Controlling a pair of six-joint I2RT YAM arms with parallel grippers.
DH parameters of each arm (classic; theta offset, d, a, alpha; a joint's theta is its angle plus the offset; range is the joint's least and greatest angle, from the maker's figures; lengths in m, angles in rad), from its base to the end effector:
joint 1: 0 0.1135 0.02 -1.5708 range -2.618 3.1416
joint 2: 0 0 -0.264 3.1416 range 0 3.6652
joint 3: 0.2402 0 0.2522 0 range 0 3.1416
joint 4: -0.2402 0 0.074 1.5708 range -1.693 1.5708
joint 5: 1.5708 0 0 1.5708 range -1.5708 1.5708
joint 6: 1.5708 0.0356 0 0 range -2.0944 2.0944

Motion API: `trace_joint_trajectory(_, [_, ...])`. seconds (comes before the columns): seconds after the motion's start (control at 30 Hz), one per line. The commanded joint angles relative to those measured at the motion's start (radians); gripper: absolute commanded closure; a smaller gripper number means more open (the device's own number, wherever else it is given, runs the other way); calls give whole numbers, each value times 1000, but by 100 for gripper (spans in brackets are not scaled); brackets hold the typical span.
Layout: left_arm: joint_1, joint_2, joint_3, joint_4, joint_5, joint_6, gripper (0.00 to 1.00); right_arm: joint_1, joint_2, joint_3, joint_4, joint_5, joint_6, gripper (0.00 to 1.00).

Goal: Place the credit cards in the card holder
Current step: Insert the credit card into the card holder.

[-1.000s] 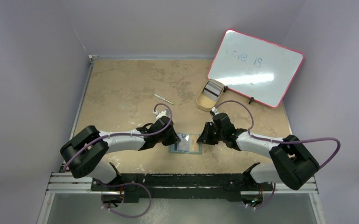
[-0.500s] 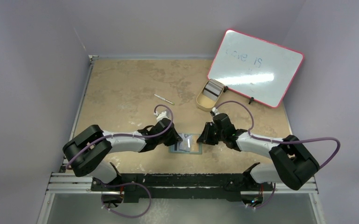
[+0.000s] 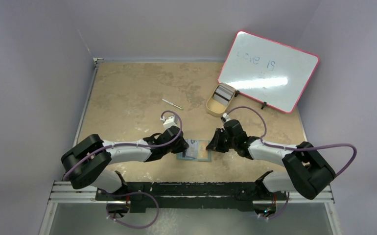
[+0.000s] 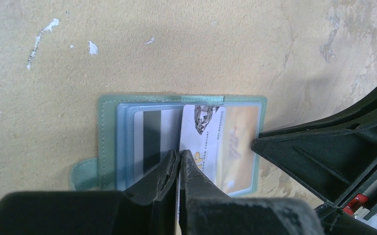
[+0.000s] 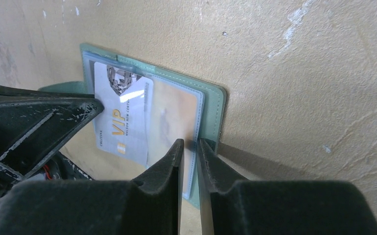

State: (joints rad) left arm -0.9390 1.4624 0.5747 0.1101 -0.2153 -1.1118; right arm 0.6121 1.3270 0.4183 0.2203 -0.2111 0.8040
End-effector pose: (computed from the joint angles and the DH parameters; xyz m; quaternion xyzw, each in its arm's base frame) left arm 0.1657 -0.2135 0.1475 -0.1205 0.9100 -0.2769 0.2840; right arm 0.1907 0.1430 0.1443 0.0414 0.8994 0.3485 0.2606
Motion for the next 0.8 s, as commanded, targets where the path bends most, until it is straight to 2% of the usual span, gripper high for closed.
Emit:
trace_joint_trajectory(0.0, [-4, -44, -24, -3, -57, 53, 100, 11, -6, -15, -10, 0, 10, 82])
trace_joint_trajectory(0.33, [-48, -20, -93, 164, -55, 36, 100, 11, -4, -18, 0, -2, 19, 82])
trace_joint_trajectory(0.57, [-61, -30, -117, 191, -90, 33, 100, 12, -11, -26, 4, -2, 24, 83])
trace_joint_trajectory(0.77, [-63, -61, -159, 235, -104, -43, 100, 11, -23, -35, 7, 5, 42, 83])
